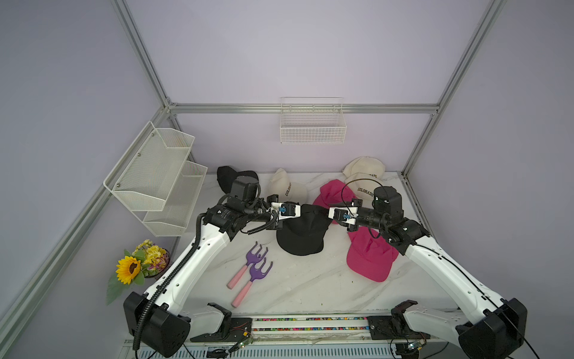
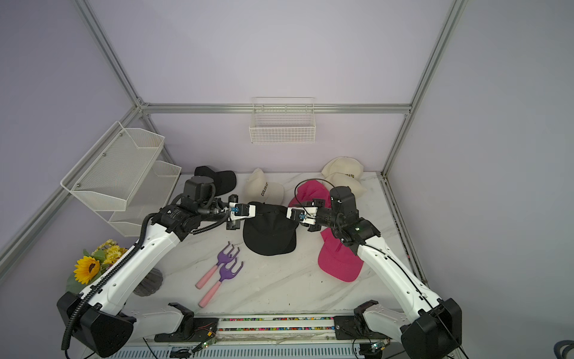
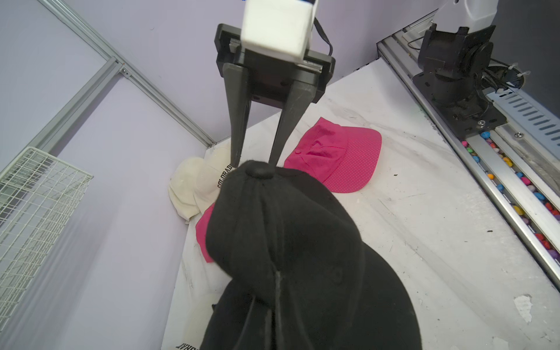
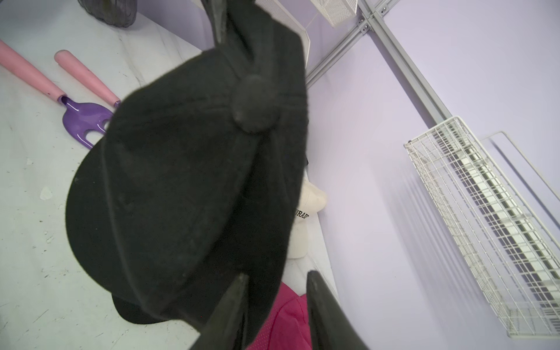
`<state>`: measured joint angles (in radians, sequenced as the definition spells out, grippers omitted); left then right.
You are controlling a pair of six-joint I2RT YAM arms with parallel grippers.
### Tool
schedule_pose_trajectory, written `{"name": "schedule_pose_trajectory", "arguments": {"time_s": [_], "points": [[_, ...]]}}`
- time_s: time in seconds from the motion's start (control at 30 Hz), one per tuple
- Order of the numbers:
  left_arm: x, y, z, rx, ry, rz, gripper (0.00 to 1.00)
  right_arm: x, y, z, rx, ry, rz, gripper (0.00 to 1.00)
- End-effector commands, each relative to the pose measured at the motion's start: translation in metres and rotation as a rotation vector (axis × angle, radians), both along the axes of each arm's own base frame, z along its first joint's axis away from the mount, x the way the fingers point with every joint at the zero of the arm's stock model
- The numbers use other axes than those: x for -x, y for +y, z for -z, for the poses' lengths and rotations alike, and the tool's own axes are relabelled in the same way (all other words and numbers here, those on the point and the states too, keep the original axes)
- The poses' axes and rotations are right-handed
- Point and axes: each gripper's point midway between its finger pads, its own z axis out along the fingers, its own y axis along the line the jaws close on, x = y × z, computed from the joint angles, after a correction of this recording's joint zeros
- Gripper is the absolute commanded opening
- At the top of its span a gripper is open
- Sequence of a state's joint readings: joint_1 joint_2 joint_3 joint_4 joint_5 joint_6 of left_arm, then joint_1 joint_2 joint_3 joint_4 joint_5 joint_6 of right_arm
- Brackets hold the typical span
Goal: Stack the baseball caps by color
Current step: Pick up the baseball cap from the center of the board.
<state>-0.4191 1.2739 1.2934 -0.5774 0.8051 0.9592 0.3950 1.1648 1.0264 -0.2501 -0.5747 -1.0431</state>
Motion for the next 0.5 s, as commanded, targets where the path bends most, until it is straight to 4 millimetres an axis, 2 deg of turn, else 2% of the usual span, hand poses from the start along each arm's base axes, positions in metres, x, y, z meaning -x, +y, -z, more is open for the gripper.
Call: {"name": "schedule_pose_trajectory", "arguments": {"time_s": [0.0, 0.17, 0.27, 0.33, 0.37, 0.4, 0.43, 0.47], "points": [[0.01, 0.0, -0.024, 0.069, -0.037, 0.038, 0.0, -0.005, -0.001, 0.008, -0.006, 0.013, 0.002, 0.38], [0.013, -0.001, -0.023, 0.071, -0.037, 0.053, 0.0, -0.01, 0.001, 0.025, 0.007, 0.06, -0.008, 0.4], [0.012, 0.0, -0.023, 0.069, -0.036, 0.053, 0.0, -0.01, 0.002, 0.027, 0.008, 0.065, -0.022, 0.4], [0.012, 0.0, -0.022, 0.066, -0.034, 0.054, 0.0, -0.015, 0.003, 0.038, 0.022, 0.092, -0.022, 0.38], [0.011, 0.0, -0.021, 0.064, -0.03, 0.052, 0.0, -0.015, 0.003, 0.038, 0.021, 0.096, -0.028, 0.32], [0.01, 0.001, -0.02, 0.063, -0.026, 0.048, 0.0, -0.014, 0.003, 0.036, 0.015, 0.099, -0.033, 0.22], [0.009, 0.001, -0.018, 0.064, -0.021, 0.043, 0.0, -0.014, 0.001, 0.033, 0.009, 0.094, -0.034, 0.09], [0.006, 0.002, -0.017, 0.065, -0.013, 0.033, 0.0, -0.014, 0.0, 0.03, 0.005, 0.085, -0.033, 0.0]]}}
